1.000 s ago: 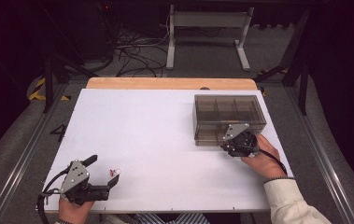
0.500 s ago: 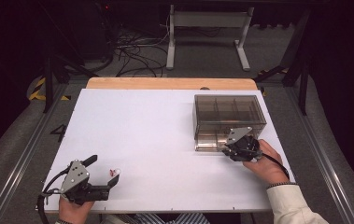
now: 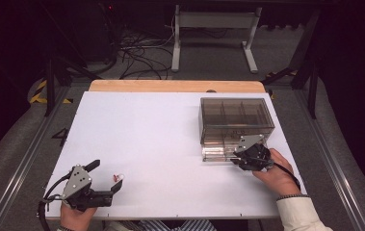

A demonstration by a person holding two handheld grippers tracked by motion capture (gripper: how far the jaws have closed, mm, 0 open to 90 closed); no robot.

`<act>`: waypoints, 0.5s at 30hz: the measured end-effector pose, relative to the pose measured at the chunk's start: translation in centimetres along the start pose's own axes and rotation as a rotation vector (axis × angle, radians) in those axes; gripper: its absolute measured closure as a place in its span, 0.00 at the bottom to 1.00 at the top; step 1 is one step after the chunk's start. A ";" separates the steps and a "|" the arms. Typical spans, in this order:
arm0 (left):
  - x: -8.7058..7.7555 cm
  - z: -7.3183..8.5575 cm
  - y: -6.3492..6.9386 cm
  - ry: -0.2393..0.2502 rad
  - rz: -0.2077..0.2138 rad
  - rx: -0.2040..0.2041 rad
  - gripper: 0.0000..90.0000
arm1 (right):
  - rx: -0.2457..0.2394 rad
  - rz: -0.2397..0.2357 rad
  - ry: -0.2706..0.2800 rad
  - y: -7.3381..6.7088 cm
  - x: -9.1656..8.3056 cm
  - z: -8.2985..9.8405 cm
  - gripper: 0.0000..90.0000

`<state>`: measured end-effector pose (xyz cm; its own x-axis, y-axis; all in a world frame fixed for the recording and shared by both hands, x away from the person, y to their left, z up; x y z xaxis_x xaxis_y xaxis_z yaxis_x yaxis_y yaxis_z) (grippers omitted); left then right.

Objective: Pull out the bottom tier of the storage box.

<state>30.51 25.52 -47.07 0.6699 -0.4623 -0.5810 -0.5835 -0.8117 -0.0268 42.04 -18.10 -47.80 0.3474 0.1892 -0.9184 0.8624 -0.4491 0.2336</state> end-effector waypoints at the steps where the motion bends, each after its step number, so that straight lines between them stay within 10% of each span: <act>1: 0.0 0.0 0.0 0.000 0.000 0.000 0.02 | 0.000 0.001 0.002 0.0 0.0 0.0 0.78; 15: 0.0 0.0 0.0 0.000 0.000 0.001 0.02 | 0.045 -0.030 0.036 -1.0 -0.4 0.6 0.79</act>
<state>30.51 25.52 -47.07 0.6698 -0.4623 -0.5811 -0.5841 -0.8112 -0.0280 40.85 -18.23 -47.85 0.3351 0.2345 -0.9125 0.8558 -0.4809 0.1907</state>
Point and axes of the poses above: each handheld gripper's, and its own axes: x roughly forward along the jaws, z roughly out of its underside, y roughly to its right, the point moved 6 cm from there along x, roughly forward along the jaws, and after that the axes turned 13 degrees about -y, right-handed, at the moved point
